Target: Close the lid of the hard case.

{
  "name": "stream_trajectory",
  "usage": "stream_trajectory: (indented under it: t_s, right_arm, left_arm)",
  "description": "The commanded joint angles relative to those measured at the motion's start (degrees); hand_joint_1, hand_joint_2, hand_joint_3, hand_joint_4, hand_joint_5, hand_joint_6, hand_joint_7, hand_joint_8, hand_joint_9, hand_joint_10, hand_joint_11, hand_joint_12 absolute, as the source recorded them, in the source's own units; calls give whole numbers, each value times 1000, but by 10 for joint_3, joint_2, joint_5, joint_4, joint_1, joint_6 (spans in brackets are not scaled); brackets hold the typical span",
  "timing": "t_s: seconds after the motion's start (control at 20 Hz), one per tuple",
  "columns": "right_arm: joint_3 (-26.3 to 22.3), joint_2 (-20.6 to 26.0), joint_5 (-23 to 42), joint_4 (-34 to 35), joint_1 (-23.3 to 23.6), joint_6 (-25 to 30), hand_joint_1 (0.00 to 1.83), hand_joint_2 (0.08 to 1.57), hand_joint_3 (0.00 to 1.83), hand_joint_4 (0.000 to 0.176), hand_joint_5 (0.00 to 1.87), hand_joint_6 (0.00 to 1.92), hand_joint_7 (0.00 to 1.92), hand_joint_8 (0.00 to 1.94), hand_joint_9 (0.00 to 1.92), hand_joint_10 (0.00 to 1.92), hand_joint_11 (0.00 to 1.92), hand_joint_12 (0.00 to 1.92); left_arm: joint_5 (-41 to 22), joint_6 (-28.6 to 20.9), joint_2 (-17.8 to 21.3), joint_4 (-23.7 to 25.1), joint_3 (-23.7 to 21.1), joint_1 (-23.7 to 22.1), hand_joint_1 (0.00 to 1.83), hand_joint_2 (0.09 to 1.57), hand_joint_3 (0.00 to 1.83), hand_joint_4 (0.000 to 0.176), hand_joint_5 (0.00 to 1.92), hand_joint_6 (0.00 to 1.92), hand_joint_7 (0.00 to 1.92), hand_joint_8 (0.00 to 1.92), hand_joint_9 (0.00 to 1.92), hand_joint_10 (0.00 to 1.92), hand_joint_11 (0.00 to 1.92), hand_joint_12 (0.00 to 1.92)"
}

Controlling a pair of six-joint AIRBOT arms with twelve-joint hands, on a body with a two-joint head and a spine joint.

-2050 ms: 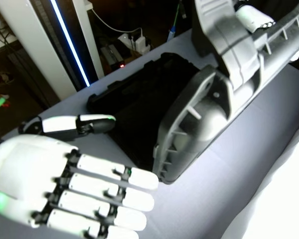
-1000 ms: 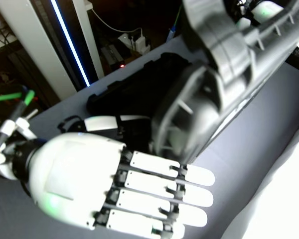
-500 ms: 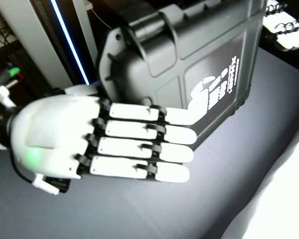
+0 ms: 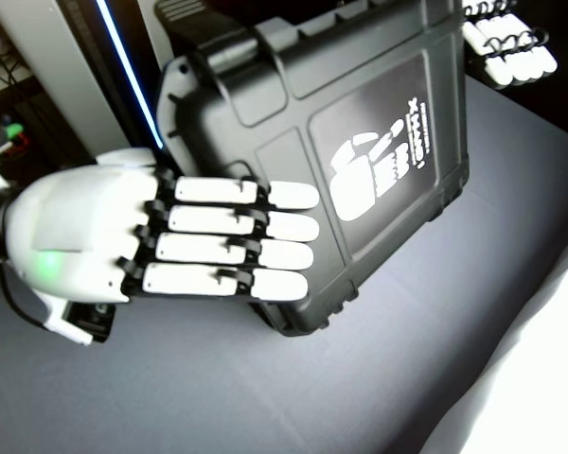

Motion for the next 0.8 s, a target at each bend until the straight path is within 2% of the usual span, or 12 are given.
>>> stream_trajectory:
  t_s: [0.0, 0.05, 0.15, 0.2, 0.25, 0.35, 0.4, 0.45, 0.5, 0.75]
  right_arm:
    - [0, 5, 63, 19, 2, 7, 224, 1040, 16, 0, 0, 0, 0, 0, 0, 0, 14, 14]
    - [0, 4, 63, 22, -7, 13, 183, 1025, 7, 3, 0, 0, 0, 0, 0, 0, 2, 2]
    - [0, 2, 63, 23, -16, 19, 167, 1007, 0, 31, 0, 0, 0, 0, 0, 0, 0, 0]
    - [0, 2, 63, 23, -20, 21, 164, 998, 0, 11, 4, 2, 0, 0, 0, 0, 0, 0]
    - [-1, 2, 63, 23, -24, 22, 169, 1002, 0, 0, 4, 1, 0, 0, 0, 0, 0, 0]
    - [-3, 4, 63, 23, -32, 26, 169, 999, 0, 0, 23, 7, 9, 3, 0, 0, 23, 10]
    - [-6, 6, 63, 23, -36, 26, 171, 1007, 1, 1, 15, 3, 1, 0, 0, 0, 33, 15]
    - [-7, 7, 63, 23, -40, 26, 145, 1014, 4, 9, 14, 2, 6, 2, 7, 2, 52, 23]
    - [-9, 9, 63, 23, -45, 26, 177, 1014, 2, 0, 15, 2, 0, 0, 1, 0, 30, 13]
    - [-21, 26, 64, 23, -69, 26, 228, 1051, 11, 0, 0, 0, 0, 0, 0, 0, 0, 0]
  left_arm:
    - [-72, -2, 6, -2, -1, -2, 211, 959, 3, 0, 0, 0, 0, 0, 0, 0, 0, 0]
    - [-72, -3, 8, -1, -4, 2, 253, 944, 0, 0, 0, 0, 0, 0, 0, 0, 0, 0]
    - [-76, -7, 12, -1, -9, 13, 247, 922, 0, 0, 0, 0, 0, 0, 0, 0, 6, 2]
    - [-80, -10, 14, -1, -12, 19, 233, 936, 0, 0, 0, 0, 0, 0, 0, 0, 0, 0]
    - [-85, -13, 16, -2, -14, 27, 245, 939, 0, 0, 0, 0, 0, 0, 0, 0, 0, 0]
    - [-91, -18, 18, -2, -17, 36, 147, 938, 0, 0, 0, 0, 0, 0, 0, 0, 0, 0]
    - [-94, -18, 19, -1, -20, 40, 175, 946, 1, 0, 0, 0, 0, 0, 0, 0, 0, 0]
    - [-97, -18, 21, 0, -23, 45, 181, 950, 4, 0, 0, 0, 0, 0, 0, 0, 0, 0]
    - [-102, -18, 25, 0, -29, 54, 243, 962, 8, 0, 0, 0, 0, 0, 0, 0, 0, 0]
    - [-121, -30, 45, -1, -46, 94, 272, 1008, 21, 0, 0, 0, 0, 0, 0, 0, 0, 0]
